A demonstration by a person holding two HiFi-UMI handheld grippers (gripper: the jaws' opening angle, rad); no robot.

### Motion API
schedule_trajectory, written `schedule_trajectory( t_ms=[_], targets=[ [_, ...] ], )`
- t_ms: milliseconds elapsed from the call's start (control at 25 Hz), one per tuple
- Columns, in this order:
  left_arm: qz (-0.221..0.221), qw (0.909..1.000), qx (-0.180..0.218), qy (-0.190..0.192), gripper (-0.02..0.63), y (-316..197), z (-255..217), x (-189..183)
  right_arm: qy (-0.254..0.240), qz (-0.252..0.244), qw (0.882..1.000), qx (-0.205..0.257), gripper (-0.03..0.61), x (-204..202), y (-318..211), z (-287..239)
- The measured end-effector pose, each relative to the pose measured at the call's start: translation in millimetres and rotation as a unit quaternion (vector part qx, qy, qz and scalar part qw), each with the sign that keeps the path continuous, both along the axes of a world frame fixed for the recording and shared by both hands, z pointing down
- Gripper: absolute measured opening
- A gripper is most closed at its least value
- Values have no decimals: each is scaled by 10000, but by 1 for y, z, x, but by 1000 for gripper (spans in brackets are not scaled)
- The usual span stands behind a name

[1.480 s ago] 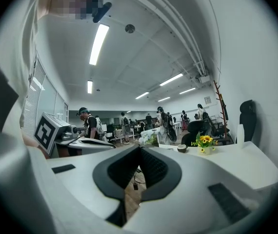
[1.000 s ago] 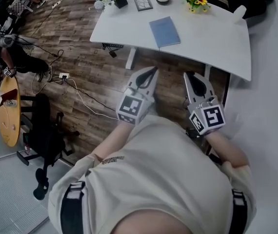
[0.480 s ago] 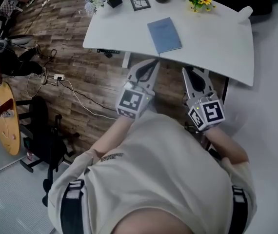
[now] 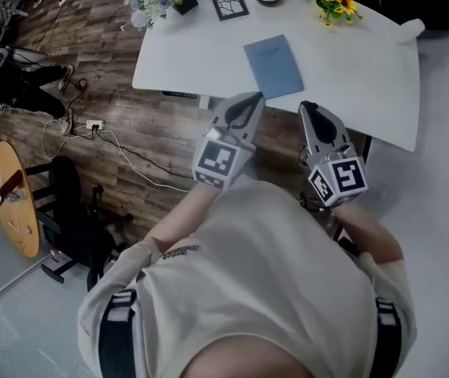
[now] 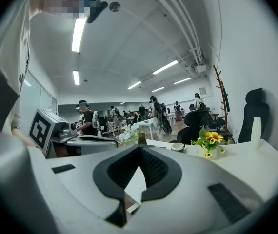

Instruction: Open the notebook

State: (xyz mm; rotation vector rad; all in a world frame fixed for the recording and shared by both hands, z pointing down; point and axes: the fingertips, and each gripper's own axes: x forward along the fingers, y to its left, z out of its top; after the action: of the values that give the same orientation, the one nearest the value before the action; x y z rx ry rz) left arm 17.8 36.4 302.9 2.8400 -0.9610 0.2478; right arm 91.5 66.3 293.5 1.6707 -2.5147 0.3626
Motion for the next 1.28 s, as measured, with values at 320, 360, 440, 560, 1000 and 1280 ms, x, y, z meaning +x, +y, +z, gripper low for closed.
schedule_trajectory(
  t_ms=[320, 360, 440, 560, 1000, 1280],
  targets=[
    [260, 9993, -281, 20, 11, -56, 16, 7, 44, 170, 9997, -161, 3, -5, -61, 7],
    [292, 9991, -297, 22, 11, -62, 17, 7, 50, 194, 9997, -168, 3, -6, -69, 7],
    [351, 9988, -341, 30, 11, -76, 19, 8, 66, 242, 9995, -189, 3, -7, -84, 7],
    [436, 9983, -388, 54, 11, -95, 17, 8, 114, 307, 9992, -209, 3, -8, -103, 5],
    [541, 9978, -384, 51, 11, -124, 7, 14, 148, 361, 9989, -260, 3, -11, -131, -5],
    [477, 9977, -470, 46, 11, -124, 5, 25, 100, 244, 9993, -249, 5, -5, -140, -8]
  ],
)
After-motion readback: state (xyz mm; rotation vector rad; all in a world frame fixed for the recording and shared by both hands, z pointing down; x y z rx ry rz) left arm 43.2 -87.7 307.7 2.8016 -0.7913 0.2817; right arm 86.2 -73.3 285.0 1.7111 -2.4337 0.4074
